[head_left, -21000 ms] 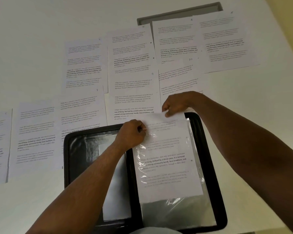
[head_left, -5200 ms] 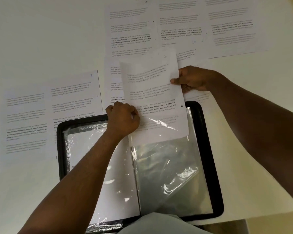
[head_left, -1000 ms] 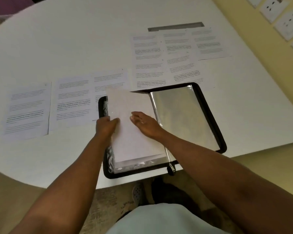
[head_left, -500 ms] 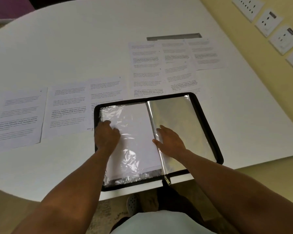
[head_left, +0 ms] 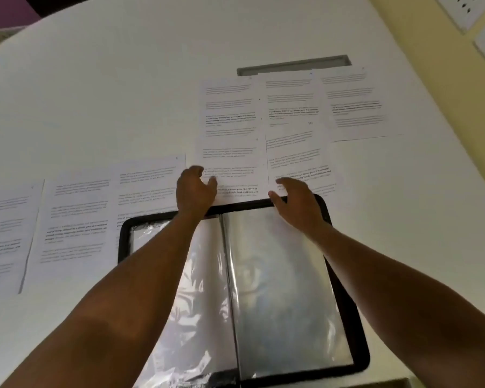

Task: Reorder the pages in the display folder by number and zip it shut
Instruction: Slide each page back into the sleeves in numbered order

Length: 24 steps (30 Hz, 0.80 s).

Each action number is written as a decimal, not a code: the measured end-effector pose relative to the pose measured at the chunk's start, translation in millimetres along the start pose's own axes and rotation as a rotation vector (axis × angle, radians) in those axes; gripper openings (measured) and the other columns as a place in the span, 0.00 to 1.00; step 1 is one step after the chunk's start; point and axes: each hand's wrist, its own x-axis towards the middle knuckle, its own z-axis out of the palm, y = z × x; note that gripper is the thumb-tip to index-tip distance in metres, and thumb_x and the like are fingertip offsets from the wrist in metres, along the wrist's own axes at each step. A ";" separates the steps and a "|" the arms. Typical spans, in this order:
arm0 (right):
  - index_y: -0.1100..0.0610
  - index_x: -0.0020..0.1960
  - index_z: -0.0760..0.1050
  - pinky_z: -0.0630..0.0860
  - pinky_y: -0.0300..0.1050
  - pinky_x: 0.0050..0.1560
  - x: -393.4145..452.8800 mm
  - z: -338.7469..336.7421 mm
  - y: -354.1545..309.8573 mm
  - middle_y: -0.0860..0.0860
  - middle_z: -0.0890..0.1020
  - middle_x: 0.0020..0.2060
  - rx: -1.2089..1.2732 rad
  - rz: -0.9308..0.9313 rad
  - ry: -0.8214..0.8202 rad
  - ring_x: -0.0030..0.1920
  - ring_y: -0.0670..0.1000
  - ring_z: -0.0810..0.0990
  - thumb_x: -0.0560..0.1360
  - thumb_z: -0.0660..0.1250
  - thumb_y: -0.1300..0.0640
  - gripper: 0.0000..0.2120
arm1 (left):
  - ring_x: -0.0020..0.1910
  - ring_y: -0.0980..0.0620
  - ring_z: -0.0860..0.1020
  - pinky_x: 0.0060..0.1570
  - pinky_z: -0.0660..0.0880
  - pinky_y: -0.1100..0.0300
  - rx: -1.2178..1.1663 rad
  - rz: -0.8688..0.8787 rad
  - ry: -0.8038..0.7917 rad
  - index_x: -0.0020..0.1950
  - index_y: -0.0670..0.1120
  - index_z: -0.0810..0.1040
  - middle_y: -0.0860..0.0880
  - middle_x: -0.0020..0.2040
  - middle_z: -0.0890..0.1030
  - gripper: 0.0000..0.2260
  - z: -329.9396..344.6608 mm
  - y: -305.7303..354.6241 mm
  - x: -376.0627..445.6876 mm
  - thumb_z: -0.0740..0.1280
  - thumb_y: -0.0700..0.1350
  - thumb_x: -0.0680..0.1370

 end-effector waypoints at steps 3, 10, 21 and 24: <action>0.59 0.65 0.75 0.70 0.51 0.66 50.0 -6.9 6.0 0.56 0.79 0.61 0.035 0.012 0.030 0.63 0.56 0.75 0.77 0.68 0.49 0.21 | 0.61 0.45 0.75 0.60 0.70 0.56 0.016 -0.048 0.008 0.68 0.40 0.73 0.42 0.62 0.77 0.22 13.2 14.0 44.1 0.68 0.50 0.77; 0.61 0.63 0.74 0.75 0.47 0.58 165.0 0.8 5.3 0.56 0.81 0.54 0.101 0.034 0.067 0.56 0.55 0.79 0.76 0.69 0.52 0.19 | 0.65 0.44 0.73 0.63 0.70 0.53 0.055 -0.141 0.026 0.70 0.39 0.70 0.41 0.65 0.75 0.29 37.6 28.6 144.5 0.70 0.54 0.75; 0.61 0.67 0.66 0.70 0.45 0.61 281.5 34.3 -12.0 0.58 0.73 0.63 -0.042 0.242 0.001 0.63 0.55 0.73 0.74 0.72 0.49 0.29 | 0.68 0.42 0.65 0.63 0.70 0.48 0.238 -0.388 -0.051 0.70 0.41 0.65 0.42 0.68 0.66 0.42 68.2 49.6 245.8 0.77 0.61 0.66; 0.63 0.67 0.64 0.72 0.45 0.62 296.3 37.9 -17.6 0.59 0.70 0.63 -0.118 0.320 -0.013 0.62 0.56 0.73 0.74 0.71 0.52 0.29 | 0.67 0.42 0.67 0.62 0.73 0.48 0.301 -0.391 -0.114 0.70 0.39 0.65 0.42 0.66 0.69 0.44 70.3 54.2 262.1 0.79 0.59 0.64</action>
